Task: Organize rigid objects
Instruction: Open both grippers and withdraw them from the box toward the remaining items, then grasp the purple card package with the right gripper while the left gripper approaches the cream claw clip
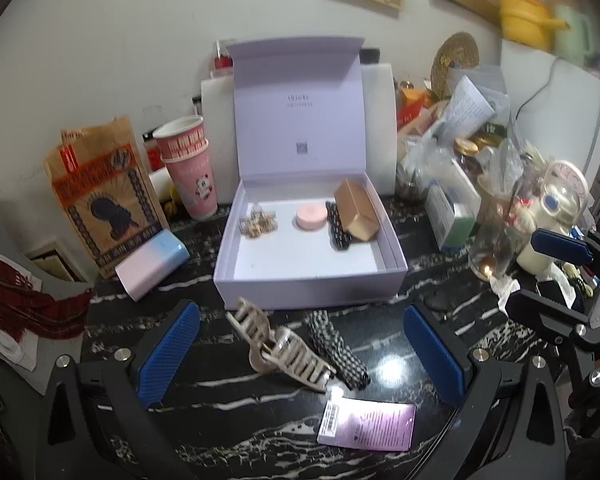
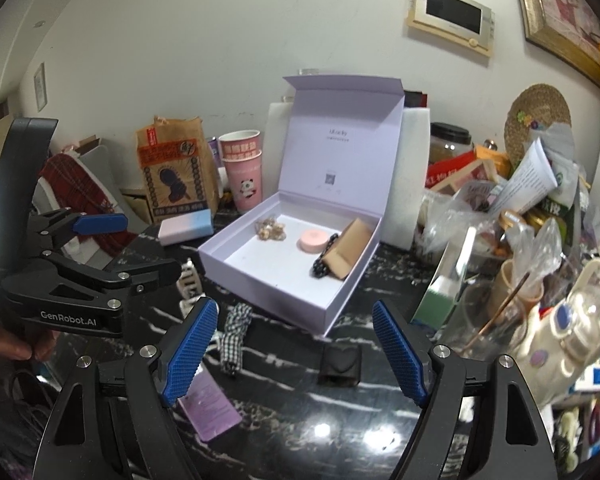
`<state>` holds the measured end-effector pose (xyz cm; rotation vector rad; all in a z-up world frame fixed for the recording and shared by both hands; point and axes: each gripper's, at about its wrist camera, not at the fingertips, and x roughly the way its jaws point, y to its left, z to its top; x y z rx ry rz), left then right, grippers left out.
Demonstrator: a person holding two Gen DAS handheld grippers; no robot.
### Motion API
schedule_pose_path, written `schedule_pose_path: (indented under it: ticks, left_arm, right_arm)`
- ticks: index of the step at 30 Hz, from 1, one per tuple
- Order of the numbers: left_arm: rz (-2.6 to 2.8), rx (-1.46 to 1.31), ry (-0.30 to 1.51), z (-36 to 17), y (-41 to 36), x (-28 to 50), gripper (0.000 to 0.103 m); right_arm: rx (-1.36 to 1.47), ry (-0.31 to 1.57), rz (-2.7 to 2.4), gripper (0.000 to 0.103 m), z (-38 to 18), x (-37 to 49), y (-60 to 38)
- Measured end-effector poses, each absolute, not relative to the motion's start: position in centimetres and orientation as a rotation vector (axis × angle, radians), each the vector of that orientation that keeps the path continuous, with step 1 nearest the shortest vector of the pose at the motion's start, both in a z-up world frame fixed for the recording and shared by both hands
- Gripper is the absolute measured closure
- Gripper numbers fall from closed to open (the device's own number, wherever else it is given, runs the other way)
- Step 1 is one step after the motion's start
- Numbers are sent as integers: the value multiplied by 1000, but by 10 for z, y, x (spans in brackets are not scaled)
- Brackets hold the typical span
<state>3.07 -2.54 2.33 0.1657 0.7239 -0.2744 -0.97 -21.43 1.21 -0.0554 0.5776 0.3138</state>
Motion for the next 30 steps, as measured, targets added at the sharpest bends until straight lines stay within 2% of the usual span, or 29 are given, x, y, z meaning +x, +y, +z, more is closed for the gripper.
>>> schedule_pose_path:
  ticks: [25,28,30]
  left_arm:
    - [-255,65,823,-59,18,29,0]
    - [-253,54,827,-65,25,28,0]
    - [-250,58,831,-68,28,28,0]
  right_arm:
    - [-22,767,479,22,-89,-2,-191]
    - [-34,791,500,16,-98,-2,-183]
    - [-33,818,522,15,-106,-1,-175]
